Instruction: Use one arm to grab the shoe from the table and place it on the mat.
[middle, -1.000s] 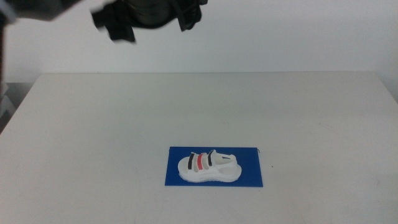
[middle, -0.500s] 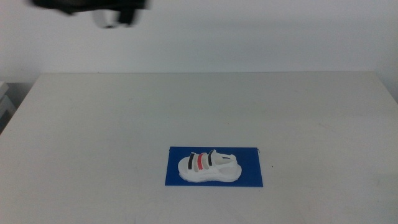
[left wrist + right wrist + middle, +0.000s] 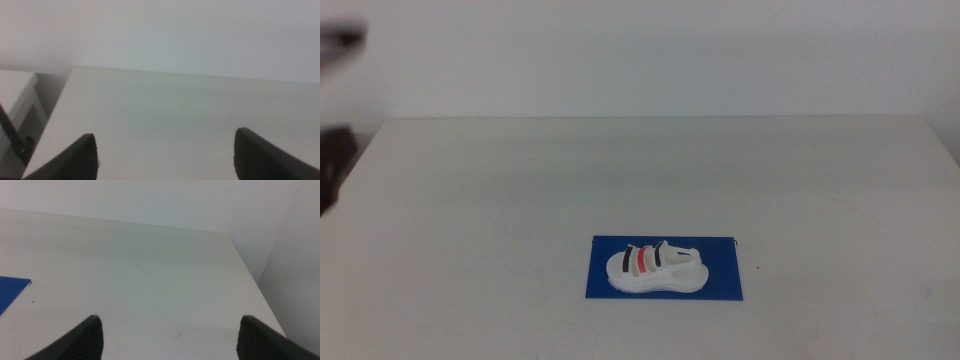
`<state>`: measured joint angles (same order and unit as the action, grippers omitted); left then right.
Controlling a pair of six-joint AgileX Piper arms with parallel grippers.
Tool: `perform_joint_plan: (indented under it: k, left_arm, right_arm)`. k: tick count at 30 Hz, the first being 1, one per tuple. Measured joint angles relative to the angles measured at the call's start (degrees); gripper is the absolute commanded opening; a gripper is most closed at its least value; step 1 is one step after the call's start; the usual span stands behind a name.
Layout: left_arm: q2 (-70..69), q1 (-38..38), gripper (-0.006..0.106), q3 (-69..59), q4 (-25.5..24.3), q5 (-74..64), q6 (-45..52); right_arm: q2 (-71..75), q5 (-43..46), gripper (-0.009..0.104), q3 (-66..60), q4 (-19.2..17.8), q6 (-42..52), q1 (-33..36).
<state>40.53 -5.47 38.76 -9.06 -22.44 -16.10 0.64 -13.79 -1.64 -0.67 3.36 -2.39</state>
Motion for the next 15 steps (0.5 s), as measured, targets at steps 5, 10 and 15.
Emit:
perform_joint_plan:
  k: [5,10,15]
  left_arm:
    - [-13.0,6.7,0.094,-16.1,8.3,11.2,9.2]
    - [-25.6,9.1,0.094,-28.7,9.6,15.1,11.4]
    - [-37.0,9.3,0.094,-36.8,10.3,15.2,11.5]
  right_arm:
    - [0.0,0.0,0.078,0.0,0.0,0.0,0.0]
    - [0.0,0.0,0.078,0.0,0.0,0.0,0.0]
    - [0.0,0.0,0.078,0.0,0.0,0.0,0.0]
